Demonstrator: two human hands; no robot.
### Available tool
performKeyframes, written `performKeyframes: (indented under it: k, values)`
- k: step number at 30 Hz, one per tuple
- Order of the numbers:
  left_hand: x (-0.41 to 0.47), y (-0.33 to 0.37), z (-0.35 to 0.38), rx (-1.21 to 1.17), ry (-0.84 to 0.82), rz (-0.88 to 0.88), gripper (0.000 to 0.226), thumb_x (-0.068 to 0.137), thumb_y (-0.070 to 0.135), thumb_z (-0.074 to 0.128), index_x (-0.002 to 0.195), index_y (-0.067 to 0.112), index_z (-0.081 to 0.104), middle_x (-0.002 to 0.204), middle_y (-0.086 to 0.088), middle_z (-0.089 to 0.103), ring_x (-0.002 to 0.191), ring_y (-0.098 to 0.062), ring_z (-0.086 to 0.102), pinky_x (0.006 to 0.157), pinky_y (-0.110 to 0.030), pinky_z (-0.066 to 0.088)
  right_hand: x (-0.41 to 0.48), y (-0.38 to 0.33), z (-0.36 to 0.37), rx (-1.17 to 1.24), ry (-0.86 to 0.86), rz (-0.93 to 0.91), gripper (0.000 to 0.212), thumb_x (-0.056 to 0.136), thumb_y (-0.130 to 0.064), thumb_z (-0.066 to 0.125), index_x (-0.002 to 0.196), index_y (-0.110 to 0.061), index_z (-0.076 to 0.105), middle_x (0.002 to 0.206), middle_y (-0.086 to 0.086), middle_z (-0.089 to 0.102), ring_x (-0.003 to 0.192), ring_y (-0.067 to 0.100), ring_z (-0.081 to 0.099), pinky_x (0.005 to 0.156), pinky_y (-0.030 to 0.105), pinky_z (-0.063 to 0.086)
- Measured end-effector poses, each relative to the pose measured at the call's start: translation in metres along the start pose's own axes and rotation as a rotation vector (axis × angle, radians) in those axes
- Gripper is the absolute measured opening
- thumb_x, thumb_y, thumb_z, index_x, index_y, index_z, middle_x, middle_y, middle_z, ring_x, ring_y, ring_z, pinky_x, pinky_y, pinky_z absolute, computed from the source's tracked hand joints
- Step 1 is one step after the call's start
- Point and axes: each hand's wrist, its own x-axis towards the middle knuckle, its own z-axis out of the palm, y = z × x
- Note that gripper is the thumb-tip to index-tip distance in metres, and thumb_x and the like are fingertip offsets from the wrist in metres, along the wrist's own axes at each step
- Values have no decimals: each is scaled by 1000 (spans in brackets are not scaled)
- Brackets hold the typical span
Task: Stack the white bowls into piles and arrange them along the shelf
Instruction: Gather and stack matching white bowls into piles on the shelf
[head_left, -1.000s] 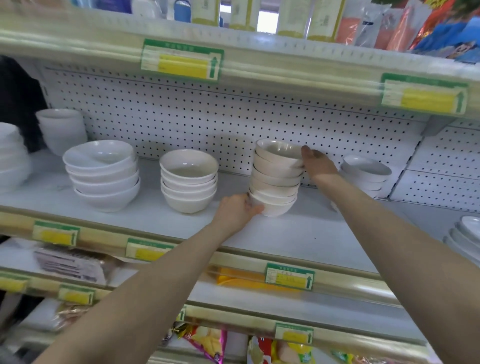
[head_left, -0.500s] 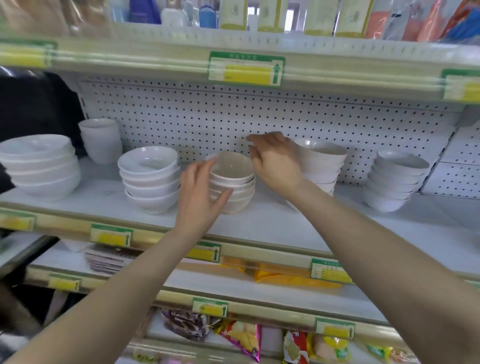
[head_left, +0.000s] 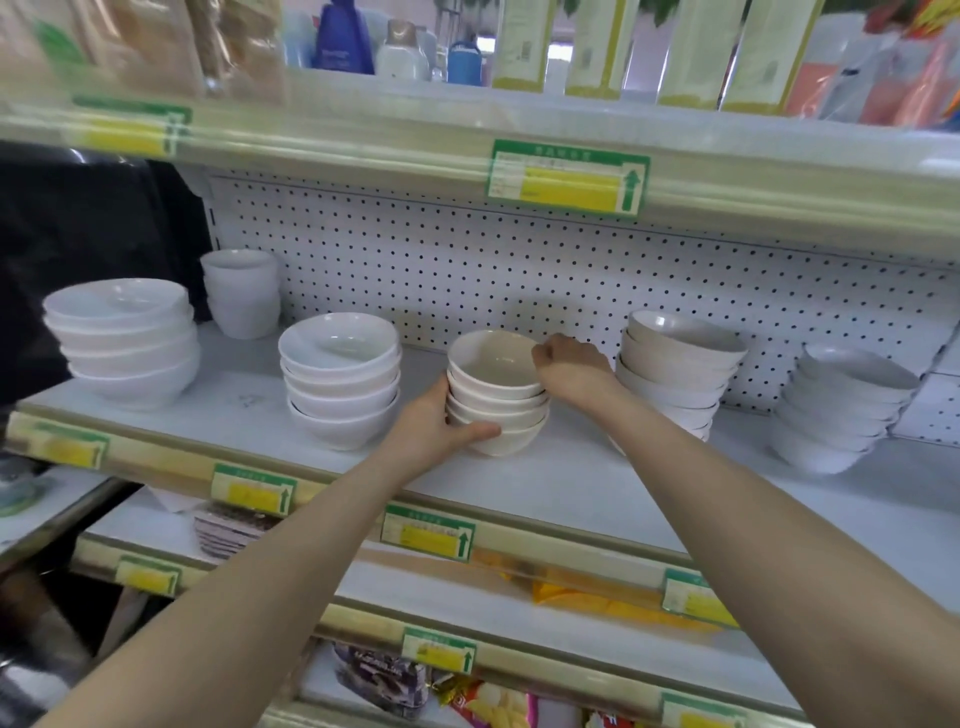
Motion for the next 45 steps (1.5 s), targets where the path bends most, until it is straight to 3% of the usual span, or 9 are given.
performKeyframes:
  k: [8,13,20,25,28,30,34,39,45]
  values:
    - [4,-1,-4,-36,-65,-18,85,68,54,79,141,35,40,131,18,59,119,-2,56,104,-34,46,8,-1,-2,-37,18,59,24,99,-26,33,88,-11,48,75,3,47,83,27,51,69,30,38]
    - [2,3,-6,31,-70,-29,86,69,58,76,142,37,34,133,15,58,121,-7,55,104,-38,46,12,-5,-6,-78,47,73,24,96,-20,39,73,-12,44,80,6,52,82,28,54,68,31,41]
    - [-12,14,-3,230,-28,-27,89,79,51,73,150,25,25,136,1,58,122,-21,56,100,-38,47,13,-10,-12,-125,93,50,18,94,-18,42,85,-9,54,89,9,55,87,30,57,70,31,44]
    - [-47,15,-15,371,104,65,68,81,45,75,139,21,48,122,-3,65,103,-20,63,88,-38,53,10,-32,-25,-119,324,-222,27,95,-15,40,105,-16,65,94,10,64,101,32,55,76,33,40]
    - [-67,7,-42,469,235,128,27,82,41,74,101,21,74,91,6,74,82,-9,66,80,-33,54,5,-59,-22,-29,377,-340,31,97,-16,39,110,-19,66,102,10,69,106,32,54,84,35,41]
    - [-78,-3,-65,510,396,199,24,84,45,68,77,23,74,71,10,71,68,-7,65,70,-33,54,1,-80,-14,27,367,-367,30,98,-20,39,111,-20,66,99,9,69,104,32,55,85,36,42]
    - [-85,-24,-111,400,653,214,20,83,44,69,91,26,64,74,11,59,69,-8,58,66,-36,51,-10,-122,8,71,284,-398,29,99,-27,33,103,-17,60,94,12,65,95,31,52,80,37,40]
    - [-64,-51,-140,309,362,-140,102,64,62,79,144,18,34,137,-2,44,123,-22,48,99,-39,45,-15,-156,29,12,139,-290,48,102,-41,25,118,-12,60,119,14,63,113,34,50,98,43,42]
    - [-51,-63,-140,171,119,-98,84,68,49,83,138,25,43,134,2,57,122,-19,53,90,-27,41,-14,-165,44,48,43,-108,41,100,-35,33,109,-7,62,111,16,63,107,32,57,92,36,47]
